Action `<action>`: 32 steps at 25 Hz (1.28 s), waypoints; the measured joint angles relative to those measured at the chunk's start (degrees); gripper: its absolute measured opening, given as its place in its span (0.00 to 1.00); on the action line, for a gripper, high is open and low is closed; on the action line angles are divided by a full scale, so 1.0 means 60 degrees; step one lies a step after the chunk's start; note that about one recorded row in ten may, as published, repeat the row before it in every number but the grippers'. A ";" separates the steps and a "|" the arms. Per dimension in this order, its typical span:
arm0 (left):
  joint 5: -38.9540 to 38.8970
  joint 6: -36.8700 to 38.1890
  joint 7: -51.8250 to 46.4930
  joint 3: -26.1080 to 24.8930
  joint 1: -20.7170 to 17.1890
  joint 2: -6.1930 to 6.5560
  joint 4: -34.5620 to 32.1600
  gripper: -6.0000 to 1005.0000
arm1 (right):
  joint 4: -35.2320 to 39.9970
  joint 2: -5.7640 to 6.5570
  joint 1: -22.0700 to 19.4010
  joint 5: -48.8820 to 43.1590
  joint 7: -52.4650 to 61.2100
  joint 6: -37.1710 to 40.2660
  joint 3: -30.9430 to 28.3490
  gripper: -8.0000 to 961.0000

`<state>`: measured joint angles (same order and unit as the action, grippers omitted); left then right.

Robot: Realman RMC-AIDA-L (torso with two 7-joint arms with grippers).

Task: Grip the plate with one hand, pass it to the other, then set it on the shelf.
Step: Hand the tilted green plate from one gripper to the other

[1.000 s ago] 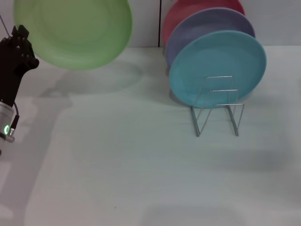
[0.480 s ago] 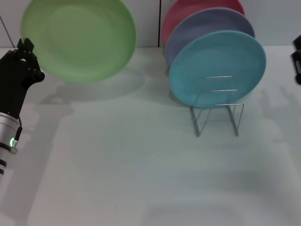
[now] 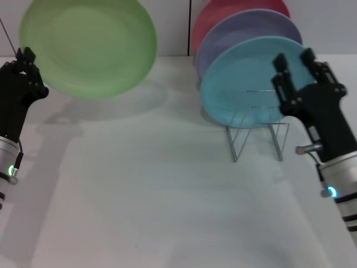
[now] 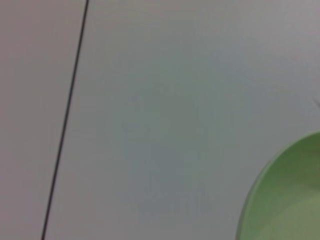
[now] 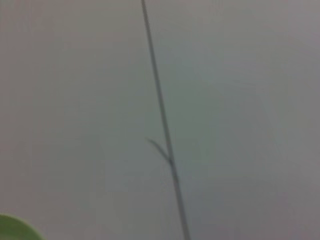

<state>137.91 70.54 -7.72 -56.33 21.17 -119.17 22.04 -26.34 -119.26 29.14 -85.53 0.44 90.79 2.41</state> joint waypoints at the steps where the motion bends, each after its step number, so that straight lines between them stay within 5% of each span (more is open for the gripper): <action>1: -0.0131 -0.0001 0.0005 0.0008 -0.0004 0.0000 0.0032 0.04 | 0.0000 0.0000 0.0000 0.0000 0.0000 0.0000 0.0000 0.55; 12: -0.2866 0.0080 0.0755 0.1998 -0.0110 -0.0001 0.0438 0.04 | -0.0624 0.0040 0.1016 -0.1077 -0.0077 -0.1873 -0.0591 0.54; 21: -0.3690 0.0044 0.1268 0.3002 -0.0228 0.0000 0.0474 0.04 | -0.0697 0.0043 0.1005 -0.2911 -0.0011 -0.3808 -0.2427 0.54; 32: -0.4941 0.0103 0.2059 0.4075 -0.0204 0.0000 0.0669 0.04 | -0.0828 0.0051 0.1106 -0.3426 0.0006 -0.4918 -0.2556 0.53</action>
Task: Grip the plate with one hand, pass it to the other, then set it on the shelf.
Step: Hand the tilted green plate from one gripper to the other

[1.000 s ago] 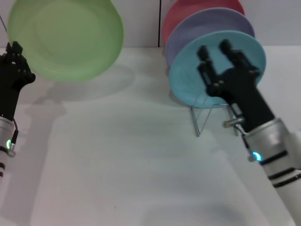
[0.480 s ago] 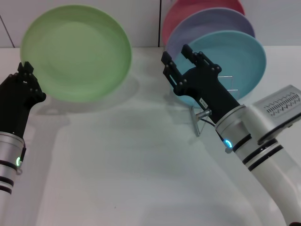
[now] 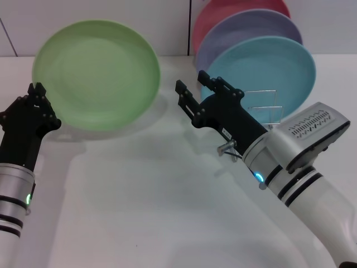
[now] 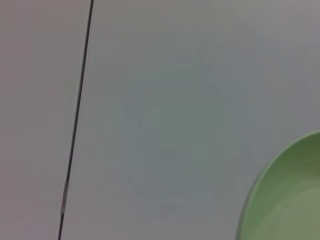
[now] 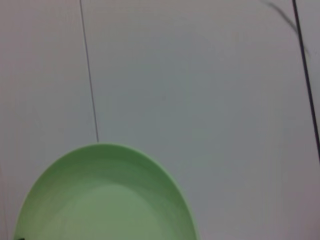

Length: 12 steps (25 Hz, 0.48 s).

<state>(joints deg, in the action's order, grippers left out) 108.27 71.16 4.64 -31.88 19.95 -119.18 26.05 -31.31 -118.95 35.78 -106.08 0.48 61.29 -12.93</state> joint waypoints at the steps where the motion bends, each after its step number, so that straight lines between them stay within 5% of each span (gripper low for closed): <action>1: -0.0023 0.0005 0.0001 0.0021 -0.0012 0.0000 0.0008 0.04 | 0.0000 0.0001 0.0014 -0.0015 0.0001 -0.0053 -0.0003 0.53; 12: -0.0041 0.0189 0.0004 0.0249 -0.0176 0.0000 0.0111 0.04 | 0.0008 -0.0001 0.0279 -0.0030 0.0001 -0.0555 -0.0134 0.53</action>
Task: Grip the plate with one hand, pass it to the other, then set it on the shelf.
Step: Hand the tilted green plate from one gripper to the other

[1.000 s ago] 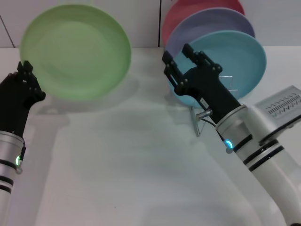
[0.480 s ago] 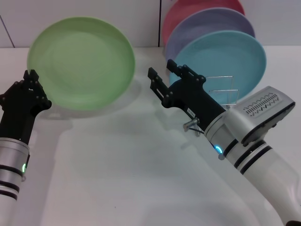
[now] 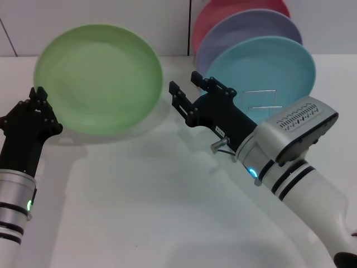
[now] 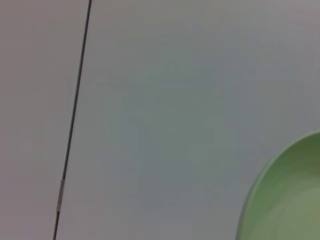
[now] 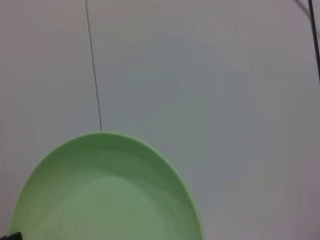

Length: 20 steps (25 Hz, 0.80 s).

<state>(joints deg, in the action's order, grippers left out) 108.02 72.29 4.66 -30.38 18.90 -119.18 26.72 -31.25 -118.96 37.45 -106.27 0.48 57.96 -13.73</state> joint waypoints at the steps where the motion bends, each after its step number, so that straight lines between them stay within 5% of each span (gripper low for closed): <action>1: 0.0000 0.0033 0.0000 0.0051 -0.0012 0.0000 0.0002 0.04 | 0.0001 0.0000 0.0011 0.0000 -0.0013 -0.0030 -0.0026 0.53; 20: -0.1046 0.0115 0.0960 0.0917 0.0015 0.0000 0.0581 0.04 | 0.0083 -0.0029 0.0193 0.0000 -0.0064 -0.0569 -0.0112 0.52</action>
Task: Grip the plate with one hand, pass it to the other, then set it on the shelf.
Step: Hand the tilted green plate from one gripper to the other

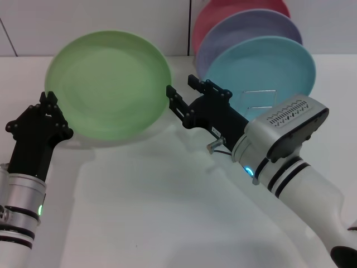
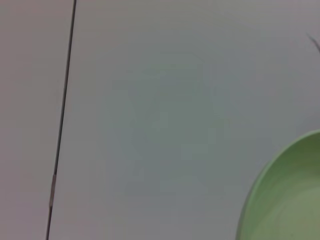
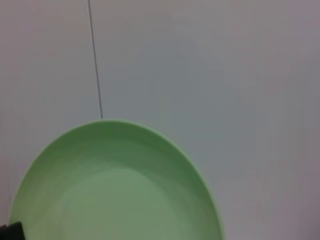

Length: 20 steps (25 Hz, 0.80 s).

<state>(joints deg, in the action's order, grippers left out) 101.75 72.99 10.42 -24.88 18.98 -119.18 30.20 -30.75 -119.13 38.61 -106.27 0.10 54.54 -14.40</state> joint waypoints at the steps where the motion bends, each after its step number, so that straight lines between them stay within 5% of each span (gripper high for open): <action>1: -0.0025 0.0000 0.0013 0.0001 -0.0009 -0.0001 0.0032 0.04 | 0.0006 0.0001 0.0001 0.0000 -0.0002 -0.0009 -0.0013 0.52; 20: -0.0814 0.0013 0.1112 0.0435 -0.0014 0.0000 0.0592 0.04 | 0.0094 -0.0007 0.0130 0.0001 -0.0016 -0.0493 -0.0252 0.51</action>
<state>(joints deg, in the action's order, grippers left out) 96.87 73.06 17.09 -22.27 18.90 -119.18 33.75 -30.19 -119.18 39.39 -106.26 0.00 51.58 -15.91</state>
